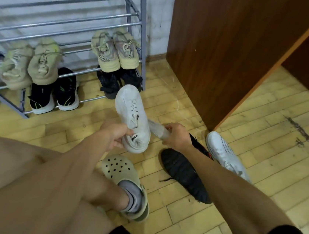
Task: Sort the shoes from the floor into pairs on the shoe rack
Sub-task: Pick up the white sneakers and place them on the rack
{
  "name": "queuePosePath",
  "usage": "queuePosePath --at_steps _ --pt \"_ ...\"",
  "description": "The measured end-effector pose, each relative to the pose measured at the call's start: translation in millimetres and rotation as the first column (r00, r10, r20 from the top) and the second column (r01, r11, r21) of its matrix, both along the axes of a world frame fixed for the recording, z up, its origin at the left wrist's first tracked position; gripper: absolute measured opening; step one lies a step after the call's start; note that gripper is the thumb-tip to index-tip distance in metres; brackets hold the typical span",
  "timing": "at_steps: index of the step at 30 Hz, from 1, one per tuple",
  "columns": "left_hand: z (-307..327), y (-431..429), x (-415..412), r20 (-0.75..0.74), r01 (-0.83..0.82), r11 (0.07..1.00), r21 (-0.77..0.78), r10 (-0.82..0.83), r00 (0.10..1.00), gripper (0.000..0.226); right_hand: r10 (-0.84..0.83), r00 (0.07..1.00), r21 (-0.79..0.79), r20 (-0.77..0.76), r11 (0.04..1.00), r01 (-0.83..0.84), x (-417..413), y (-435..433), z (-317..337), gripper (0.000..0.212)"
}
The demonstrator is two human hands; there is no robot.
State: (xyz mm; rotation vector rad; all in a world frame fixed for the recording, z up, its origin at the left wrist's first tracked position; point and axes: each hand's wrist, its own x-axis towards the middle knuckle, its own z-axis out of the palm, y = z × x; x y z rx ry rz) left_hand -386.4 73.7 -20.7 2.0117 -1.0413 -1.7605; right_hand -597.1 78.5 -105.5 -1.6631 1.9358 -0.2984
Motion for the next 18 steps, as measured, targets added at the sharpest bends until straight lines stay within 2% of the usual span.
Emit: queuePosePath --at_steps 3,4,6,8,9,11,13,16,18 --pt "1 0 -2 -0.008 -0.026 1.0 -0.018 0.026 1.0 0.035 0.041 0.98 -0.107 -0.195 0.992 -0.062 -3 13 -2 0.034" --pt "1 0 -3 -0.011 -0.019 1.0 -0.012 0.019 1.0 0.033 0.077 0.962 -0.072 -0.262 0.992 -0.099 -4 19 -7 0.031" --pt "0 2 -3 -0.007 0.013 1.0 0.015 -0.013 1.0 0.031 0.196 0.928 0.106 -0.316 0.979 -0.171 -6 32 -22 0.037" --pt "-3 3 -2 0.0 0.027 0.999 0.039 -0.027 1.0 0.031 0.27 0.928 0.276 -0.256 0.941 -0.197 -11 43 -35 0.043" --pt "-5 3 0 0.005 0.031 0.998 0.047 -0.031 1.0 0.031 0.271 0.933 0.308 -0.236 0.932 -0.192 -14 47 -38 0.041" --pt "-10 1 3 0.026 0.027 0.998 0.052 -0.028 0.999 0.031 0.23 0.945 0.307 -0.232 0.939 -0.153 -20 45 -39 0.03" --pt "-16 -2 7 0.054 -0.001 0.999 0.037 -0.001 0.999 0.034 0.118 0.965 0.29 -0.234 0.956 -0.047 -28 35 -36 0.018" --pt "-23 -8 11 0.072 -0.031 0.999 0.033 0.029 0.997 0.037 -0.062 0.985 0.31 -0.162 0.944 0.11 -40 15 -29 0.027" --pt "-29 -12 12 0.086 -0.024 0.999 0.042 0.02 0.996 0.035 -0.226 0.973 0.392 -0.051 0.892 0.227 -44 8 -28 0.04"
